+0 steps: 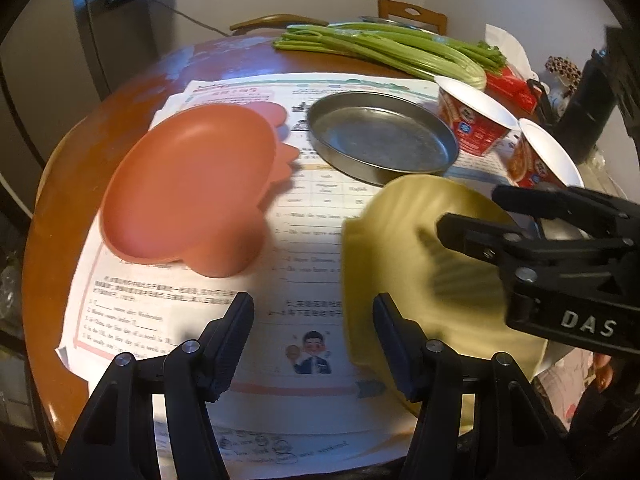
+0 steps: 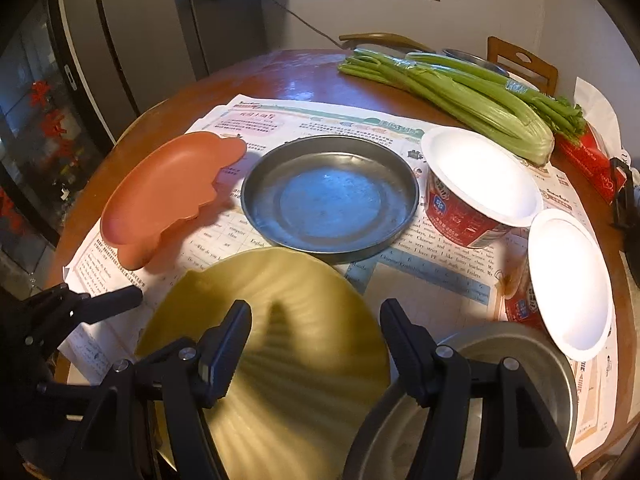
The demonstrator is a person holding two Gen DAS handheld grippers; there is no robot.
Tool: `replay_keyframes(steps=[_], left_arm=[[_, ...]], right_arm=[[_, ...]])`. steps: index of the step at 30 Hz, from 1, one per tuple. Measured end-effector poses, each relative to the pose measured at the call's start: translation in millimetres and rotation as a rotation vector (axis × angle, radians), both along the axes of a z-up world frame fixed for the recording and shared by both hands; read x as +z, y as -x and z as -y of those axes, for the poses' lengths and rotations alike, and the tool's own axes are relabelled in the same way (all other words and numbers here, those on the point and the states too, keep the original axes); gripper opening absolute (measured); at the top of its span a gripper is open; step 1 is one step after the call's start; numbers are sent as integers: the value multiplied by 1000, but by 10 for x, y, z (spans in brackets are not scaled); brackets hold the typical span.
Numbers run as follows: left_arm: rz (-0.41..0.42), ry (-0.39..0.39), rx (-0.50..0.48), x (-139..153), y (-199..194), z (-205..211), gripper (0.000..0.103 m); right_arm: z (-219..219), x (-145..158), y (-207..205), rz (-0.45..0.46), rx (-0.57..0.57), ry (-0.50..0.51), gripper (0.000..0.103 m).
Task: Organize plates and bowls
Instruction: 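Reach the left tool to the yellow shell plate and grasp its rim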
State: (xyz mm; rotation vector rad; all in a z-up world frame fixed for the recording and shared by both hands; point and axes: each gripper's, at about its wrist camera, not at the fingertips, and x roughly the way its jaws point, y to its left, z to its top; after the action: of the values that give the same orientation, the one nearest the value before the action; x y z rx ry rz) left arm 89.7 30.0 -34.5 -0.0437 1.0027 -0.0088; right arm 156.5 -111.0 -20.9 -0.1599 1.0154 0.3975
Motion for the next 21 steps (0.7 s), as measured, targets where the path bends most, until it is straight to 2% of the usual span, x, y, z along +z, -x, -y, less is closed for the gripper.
replay_keyframes(steps=[6,10,14,21], left_arm=[[17,-27,72,35,-26,-234,64],[17,-17,98,27,-58,-364,64],[27,-37,124,43,-78,-452,64],[30,51,146,87,76,-583,64]], right_arm=[[-36,-20,48,-39,23,-42,67],[-150,-47,124,-37,49,-19,67],[-230,-75,169,-64,73,-38,67],[-347,-127,269,-62,92,-7,67]])
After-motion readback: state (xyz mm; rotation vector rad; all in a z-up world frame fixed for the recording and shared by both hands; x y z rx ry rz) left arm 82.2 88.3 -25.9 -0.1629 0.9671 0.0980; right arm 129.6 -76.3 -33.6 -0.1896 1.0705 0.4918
